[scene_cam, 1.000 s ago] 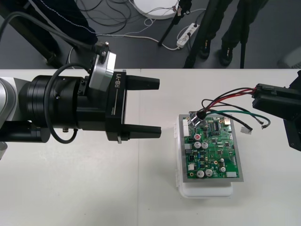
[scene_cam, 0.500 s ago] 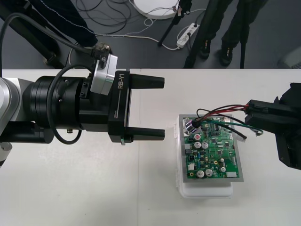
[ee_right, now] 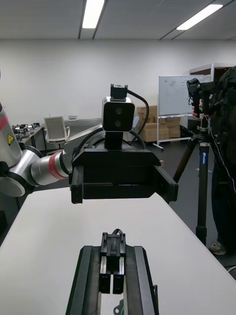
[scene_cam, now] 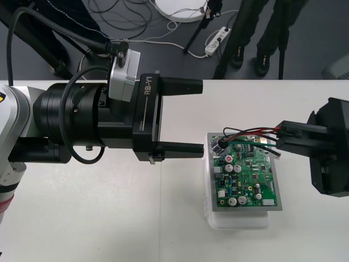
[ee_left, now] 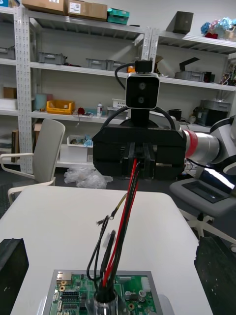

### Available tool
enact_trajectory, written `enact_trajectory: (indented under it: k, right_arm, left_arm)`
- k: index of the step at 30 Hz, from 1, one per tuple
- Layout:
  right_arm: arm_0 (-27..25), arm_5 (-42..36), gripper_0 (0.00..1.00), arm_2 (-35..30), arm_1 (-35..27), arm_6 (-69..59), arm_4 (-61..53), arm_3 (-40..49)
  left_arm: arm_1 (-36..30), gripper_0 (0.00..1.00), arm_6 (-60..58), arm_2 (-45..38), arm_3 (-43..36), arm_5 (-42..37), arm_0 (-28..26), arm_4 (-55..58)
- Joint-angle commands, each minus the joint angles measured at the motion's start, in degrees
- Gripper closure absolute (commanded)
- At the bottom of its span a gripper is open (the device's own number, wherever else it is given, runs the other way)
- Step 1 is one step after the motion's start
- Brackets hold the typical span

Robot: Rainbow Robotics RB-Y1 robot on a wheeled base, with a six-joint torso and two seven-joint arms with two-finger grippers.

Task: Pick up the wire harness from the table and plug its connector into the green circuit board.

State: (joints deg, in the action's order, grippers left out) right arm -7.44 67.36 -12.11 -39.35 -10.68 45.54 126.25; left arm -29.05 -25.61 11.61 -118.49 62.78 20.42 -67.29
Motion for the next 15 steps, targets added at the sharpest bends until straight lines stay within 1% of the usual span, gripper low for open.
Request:
enact_trajectory:
  k: [1, 6, 10, 15]
  right_arm:
    - [3.6, 0.2, 1.0, 3.8, 2.4, 4.7, -0.5, -1.4]
    - [4.8, 0.1, 1.0, 4.5, 4.1, 4.7, -0.2, -1.4]
    - [5.3, -0.8, 1.0, 6.4, 5.3, 5.3, -0.2, -1.2]
    - [6.7, -1.5, 1.0, 7.1, 6.5, 5.7, 2.5, -1.0]
  left_arm:
    - [1.2, 0.0, 2.1, 1.1, -0.5, -2.7, 2.7, 0.8]
    - [1.2, 0.0, 2.2, 1.1, -0.5, -2.7, 3.0, 0.9]
    - [1.2, 0.0, 2.2, 1.1, -0.5, -2.7, 3.0, 0.9]
    - [1.2, 0.0, 2.1, 1.1, -0.4, -2.7, 2.9, 0.8]
